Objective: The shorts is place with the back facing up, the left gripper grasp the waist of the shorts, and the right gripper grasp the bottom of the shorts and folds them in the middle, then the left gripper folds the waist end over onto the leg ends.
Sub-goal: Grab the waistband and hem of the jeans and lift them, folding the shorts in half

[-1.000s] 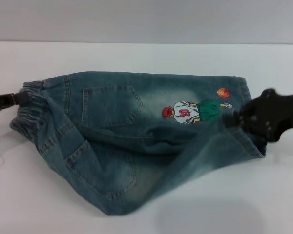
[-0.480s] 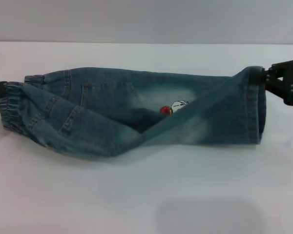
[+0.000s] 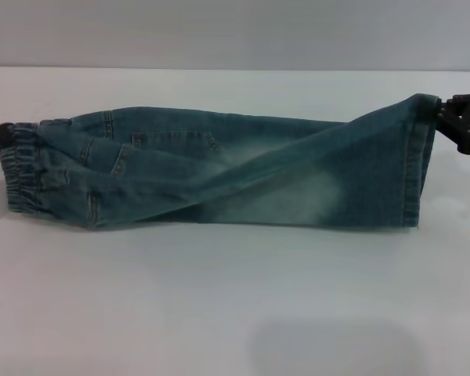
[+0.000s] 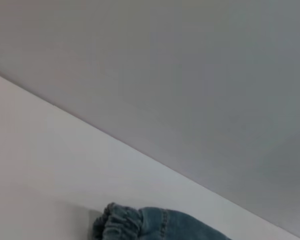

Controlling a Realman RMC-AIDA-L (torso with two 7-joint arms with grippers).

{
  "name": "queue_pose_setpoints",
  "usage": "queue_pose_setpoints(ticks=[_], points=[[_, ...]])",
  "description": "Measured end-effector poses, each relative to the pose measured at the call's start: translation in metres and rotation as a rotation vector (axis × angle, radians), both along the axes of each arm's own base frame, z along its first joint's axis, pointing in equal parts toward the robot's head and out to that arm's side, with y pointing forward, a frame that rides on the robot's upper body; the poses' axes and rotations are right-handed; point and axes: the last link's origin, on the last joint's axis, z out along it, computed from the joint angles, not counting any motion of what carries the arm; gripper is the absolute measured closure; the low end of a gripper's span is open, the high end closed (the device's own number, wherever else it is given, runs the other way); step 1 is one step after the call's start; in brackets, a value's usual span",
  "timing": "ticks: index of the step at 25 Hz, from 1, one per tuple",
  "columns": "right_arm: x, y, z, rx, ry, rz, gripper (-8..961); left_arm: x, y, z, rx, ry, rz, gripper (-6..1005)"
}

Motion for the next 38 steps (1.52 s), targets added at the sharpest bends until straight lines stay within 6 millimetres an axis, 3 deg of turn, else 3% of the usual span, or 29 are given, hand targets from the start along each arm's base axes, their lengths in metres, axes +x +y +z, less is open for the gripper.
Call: queue_pose_setpoints(ticks=[3,5,15,38], points=[[0.006,0.004,-0.001,0.027,-0.012,-0.028,955,0.000,0.000,0.000,0.000,0.000,0.000,964],[0.007,0.004,-0.001,0.032,-0.014,-0.034,955,0.008,0.015,-0.005,0.030,0.016,-0.004,964],[0.022,0.012,-0.006,0.095,-0.017,-0.123,954,0.016,0.039,-0.015,0.092,0.053,0.028,964],[0.025,0.023,-0.032,0.091,-0.045,-0.145,954,0.020,0.055,-0.033,0.114,0.131,0.062,964]])
